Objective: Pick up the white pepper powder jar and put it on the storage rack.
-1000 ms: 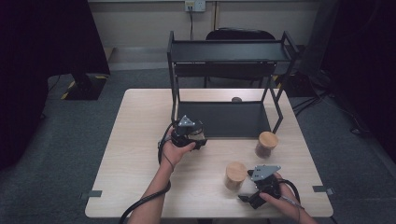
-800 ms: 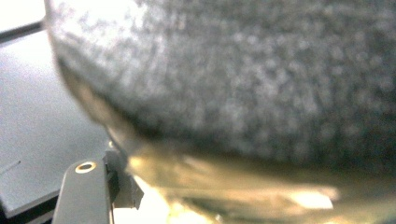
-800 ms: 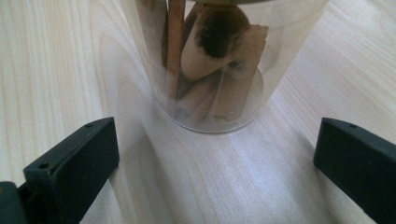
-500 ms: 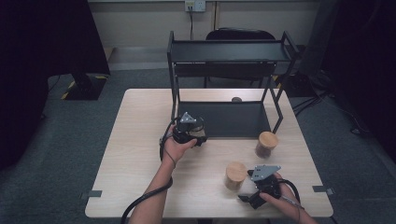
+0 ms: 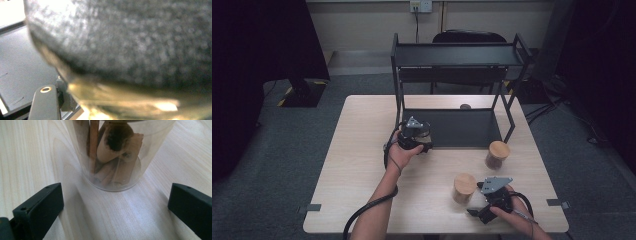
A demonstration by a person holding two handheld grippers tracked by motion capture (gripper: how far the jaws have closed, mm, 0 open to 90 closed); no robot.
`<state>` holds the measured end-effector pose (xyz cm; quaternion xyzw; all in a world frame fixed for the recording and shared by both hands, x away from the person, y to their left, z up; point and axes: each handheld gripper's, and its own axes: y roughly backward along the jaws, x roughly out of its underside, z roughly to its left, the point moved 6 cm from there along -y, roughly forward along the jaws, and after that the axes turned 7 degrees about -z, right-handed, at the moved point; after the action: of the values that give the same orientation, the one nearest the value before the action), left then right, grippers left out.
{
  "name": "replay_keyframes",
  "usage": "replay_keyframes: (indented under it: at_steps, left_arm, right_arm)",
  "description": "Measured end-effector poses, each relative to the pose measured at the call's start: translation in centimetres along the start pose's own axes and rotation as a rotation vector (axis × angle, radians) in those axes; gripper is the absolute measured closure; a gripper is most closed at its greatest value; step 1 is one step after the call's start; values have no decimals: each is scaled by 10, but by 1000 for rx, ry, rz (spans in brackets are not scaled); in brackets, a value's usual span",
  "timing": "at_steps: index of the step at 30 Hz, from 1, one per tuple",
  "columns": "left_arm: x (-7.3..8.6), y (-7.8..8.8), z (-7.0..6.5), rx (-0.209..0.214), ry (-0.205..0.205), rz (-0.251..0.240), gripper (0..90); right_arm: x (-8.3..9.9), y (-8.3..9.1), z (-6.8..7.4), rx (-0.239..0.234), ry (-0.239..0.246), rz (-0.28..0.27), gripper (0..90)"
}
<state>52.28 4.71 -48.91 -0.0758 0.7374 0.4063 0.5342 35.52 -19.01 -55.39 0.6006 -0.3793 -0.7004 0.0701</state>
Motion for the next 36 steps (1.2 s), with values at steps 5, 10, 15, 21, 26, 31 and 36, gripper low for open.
replay_keyframes:
  at_steps: [5, 10, 15, 21, 26, 31, 36]
  left_arm:
    - [-1, 0, 2, -4, 4, -4, 311]
    - [-4, -2, 5, -6, 10, -3, 311]
    - [-6, -5, 7, -10, 14, -4, 311]
    - [-9, -8, 8, -19, 14, -1, 311]
    - [-12, -9, 10, -20, 20, -5, 311]
    - [-14, -12, 10, -23, 24, -2, 311]
    - [-14, -17, 12, -29, 24, 7, 312]
  right_arm:
    - [0, 0, 0, 0, 0, 0, 0]
    - [0, 0, 0, 0, 0, 0, 0]
    - [0, 0, 0, 0, 0, 0, 0]
    - [0, 0, 0, 0, -1, 0, 0]
    - [0, 0, 0, 0, 0, 0, 0]
    - [0, 0, 0, 0, 0, 0, 0]
    - [0, 0, 0, 0, 0, 0, 0]
